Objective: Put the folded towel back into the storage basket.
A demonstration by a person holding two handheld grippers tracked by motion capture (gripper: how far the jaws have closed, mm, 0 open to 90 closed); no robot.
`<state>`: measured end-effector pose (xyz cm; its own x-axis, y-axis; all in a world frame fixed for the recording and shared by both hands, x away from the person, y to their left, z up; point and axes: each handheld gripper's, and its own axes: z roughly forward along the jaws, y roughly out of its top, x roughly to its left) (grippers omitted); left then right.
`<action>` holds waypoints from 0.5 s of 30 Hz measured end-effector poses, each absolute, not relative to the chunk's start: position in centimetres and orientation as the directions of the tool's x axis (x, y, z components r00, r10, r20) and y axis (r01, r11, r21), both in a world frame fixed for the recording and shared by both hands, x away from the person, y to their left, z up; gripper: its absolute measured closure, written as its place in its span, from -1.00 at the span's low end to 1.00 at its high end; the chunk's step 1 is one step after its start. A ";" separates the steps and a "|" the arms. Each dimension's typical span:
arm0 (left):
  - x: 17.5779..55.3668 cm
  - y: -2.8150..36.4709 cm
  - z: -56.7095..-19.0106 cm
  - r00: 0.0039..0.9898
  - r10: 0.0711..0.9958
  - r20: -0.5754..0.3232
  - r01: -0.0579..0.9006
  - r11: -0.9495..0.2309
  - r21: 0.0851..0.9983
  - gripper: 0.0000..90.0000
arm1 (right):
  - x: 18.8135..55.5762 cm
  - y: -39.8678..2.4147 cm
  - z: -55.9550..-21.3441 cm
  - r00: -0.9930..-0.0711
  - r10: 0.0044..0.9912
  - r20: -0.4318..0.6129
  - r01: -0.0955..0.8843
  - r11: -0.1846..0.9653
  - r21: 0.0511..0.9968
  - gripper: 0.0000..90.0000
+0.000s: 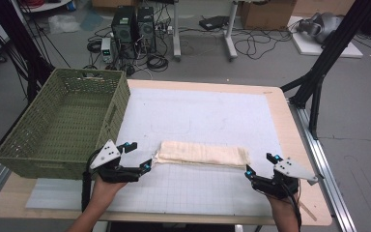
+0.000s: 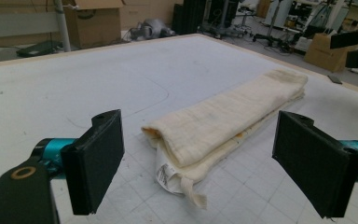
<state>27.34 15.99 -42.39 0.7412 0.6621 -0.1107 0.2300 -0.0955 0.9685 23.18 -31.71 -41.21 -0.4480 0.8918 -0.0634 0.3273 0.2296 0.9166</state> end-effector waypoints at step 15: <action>27.3 16.1 -41.9 0.743 0.659 -0.115 0.221 -0.079 0.972 -0.63 | 23.2 -31.7 -41.2 -0.454 0.888 -0.070 0.326 0.239 0.915 -0.63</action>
<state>27.29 16.12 -41.93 0.7430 0.6592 -0.1154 0.2210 -0.0790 0.9721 23.23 -31.73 -41.23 -0.4544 0.8881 -0.0696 0.3265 0.2387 0.9146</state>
